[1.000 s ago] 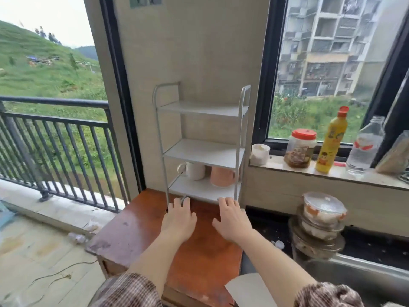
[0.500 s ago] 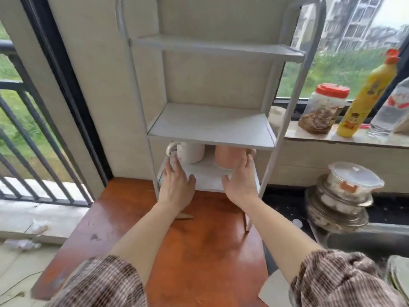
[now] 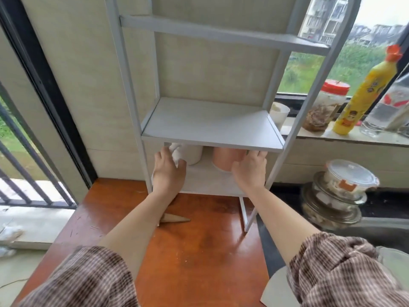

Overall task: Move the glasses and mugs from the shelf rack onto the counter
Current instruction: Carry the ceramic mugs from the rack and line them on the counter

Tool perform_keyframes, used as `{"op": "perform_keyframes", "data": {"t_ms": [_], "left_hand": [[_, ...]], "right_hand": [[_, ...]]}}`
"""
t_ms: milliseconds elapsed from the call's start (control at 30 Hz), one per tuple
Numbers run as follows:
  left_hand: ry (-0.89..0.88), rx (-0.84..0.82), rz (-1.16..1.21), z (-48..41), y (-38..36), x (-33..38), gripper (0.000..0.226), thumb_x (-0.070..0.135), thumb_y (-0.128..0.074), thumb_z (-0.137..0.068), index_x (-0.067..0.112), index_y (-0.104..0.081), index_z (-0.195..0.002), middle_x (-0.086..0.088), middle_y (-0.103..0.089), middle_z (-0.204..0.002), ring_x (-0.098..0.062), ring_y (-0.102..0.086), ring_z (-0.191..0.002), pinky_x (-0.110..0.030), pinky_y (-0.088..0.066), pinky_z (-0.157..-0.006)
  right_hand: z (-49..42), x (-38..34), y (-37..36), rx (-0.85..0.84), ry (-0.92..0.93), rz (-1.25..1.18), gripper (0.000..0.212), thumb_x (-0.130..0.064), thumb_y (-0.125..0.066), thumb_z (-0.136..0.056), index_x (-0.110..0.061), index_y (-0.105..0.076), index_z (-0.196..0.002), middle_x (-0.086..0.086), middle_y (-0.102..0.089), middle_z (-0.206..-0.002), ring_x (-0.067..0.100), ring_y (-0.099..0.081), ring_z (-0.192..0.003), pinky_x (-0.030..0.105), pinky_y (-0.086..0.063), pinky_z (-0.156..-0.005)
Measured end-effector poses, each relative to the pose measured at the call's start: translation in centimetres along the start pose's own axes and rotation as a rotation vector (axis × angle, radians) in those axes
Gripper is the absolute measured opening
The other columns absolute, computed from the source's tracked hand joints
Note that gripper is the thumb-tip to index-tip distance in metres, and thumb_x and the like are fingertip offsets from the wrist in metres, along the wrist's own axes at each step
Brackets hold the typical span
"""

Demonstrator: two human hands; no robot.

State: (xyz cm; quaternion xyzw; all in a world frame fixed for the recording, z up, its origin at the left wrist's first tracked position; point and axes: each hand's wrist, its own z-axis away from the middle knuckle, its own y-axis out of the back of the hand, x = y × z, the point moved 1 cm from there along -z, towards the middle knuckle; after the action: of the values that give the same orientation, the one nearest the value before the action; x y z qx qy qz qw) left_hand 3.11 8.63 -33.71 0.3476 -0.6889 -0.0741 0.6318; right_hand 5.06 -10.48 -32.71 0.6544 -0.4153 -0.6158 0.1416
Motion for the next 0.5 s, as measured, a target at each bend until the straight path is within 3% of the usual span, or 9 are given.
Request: {"op": "perform_keyframes", "data": {"t_ms": [100,200,267,367,433,500], "left_hand": [[0.11,-0.061,0.006,0.1,0.4,0.7,0.027,0.035,-0.044,-0.097,0.009,-0.049,-0.102,-0.005,-0.052,-0.088,-0.022,-0.049,-0.076,-0.031,-0.035,-0.06],[0.201,-0.136,0.05,0.6,0.9,1.4,0.041,0.045,-0.039,-0.097,0.008,-0.051,-0.082,-0.005,-0.049,-0.07,-0.02,-0.044,-0.061,-0.03,-0.033,-0.056],[0.226,-0.149,0.075,1.6,1.3,1.9,0.046,0.048,-0.037,-0.097,0.007,-0.06,-0.092,-0.009,-0.056,-0.075,-0.02,-0.049,-0.061,-0.029,-0.036,-0.056],[0.279,-0.142,0.214,3.6,1.9,2.5,0.041,0.045,-0.038,-0.099,0.008,-0.056,-0.1,0.0,-0.051,-0.077,-0.011,-0.045,-0.064,-0.023,-0.033,-0.054],[0.31,-0.146,0.323,4.9,2.1,2.7,0.034,0.043,-0.04,-0.099,0.012,-0.053,-0.102,0.003,-0.05,-0.083,-0.014,-0.048,-0.078,-0.023,-0.035,-0.059],[0.349,-0.149,0.385,6.0,2.5,3.0,0.039,0.045,-0.041,-0.098,0.011,-0.056,-0.111,-0.001,-0.055,-0.098,-0.02,-0.049,-0.095,-0.031,-0.038,-0.071]], "right_hand": [[0.8,-0.1,0.4,0.016,-0.032,-0.013,0.061,-0.007,-0.055,-0.083,-0.003,-0.035,-0.14,0.015,-0.037,-0.135,0.032,-0.047,-0.115,0.044,-0.046,-0.099],[1.8,-0.5,1.1,-0.055,-0.108,-0.077,0.043,-0.015,-0.05,-0.092,-0.001,-0.042,-0.132,0.012,-0.048,-0.133,0.03,-0.053,-0.115,0.041,-0.047,-0.096],[2.6,-0.7,1.7,-0.116,-0.151,-0.154,0.037,-0.018,-0.045,-0.097,-0.005,-0.046,-0.132,0.008,-0.055,-0.134,0.025,-0.058,-0.112,0.033,-0.047,-0.087],[4.1,-1.1,2.6,-0.223,-0.117,-0.132,0.033,-0.023,-0.039,-0.101,-0.008,-0.056,-0.124,0.01,-0.064,-0.109,0.023,-0.062,-0.095,0.033,-0.048,-0.077],[4.9,-1.1,3.1,-0.29,-0.143,-0.167,0.029,-0.027,-0.041,-0.101,-0.007,-0.058,-0.111,0.009,-0.062,-0.101,0.022,-0.059,-0.09,0.034,-0.048,-0.077],[5.9,-1.0,3.4,-0.347,-0.223,-0.249,0.027,-0.029,-0.043,-0.1,-0.01,-0.058,-0.113,0.004,-0.06,-0.105,0.019,-0.058,-0.091,0.033,-0.051,-0.082]]}}
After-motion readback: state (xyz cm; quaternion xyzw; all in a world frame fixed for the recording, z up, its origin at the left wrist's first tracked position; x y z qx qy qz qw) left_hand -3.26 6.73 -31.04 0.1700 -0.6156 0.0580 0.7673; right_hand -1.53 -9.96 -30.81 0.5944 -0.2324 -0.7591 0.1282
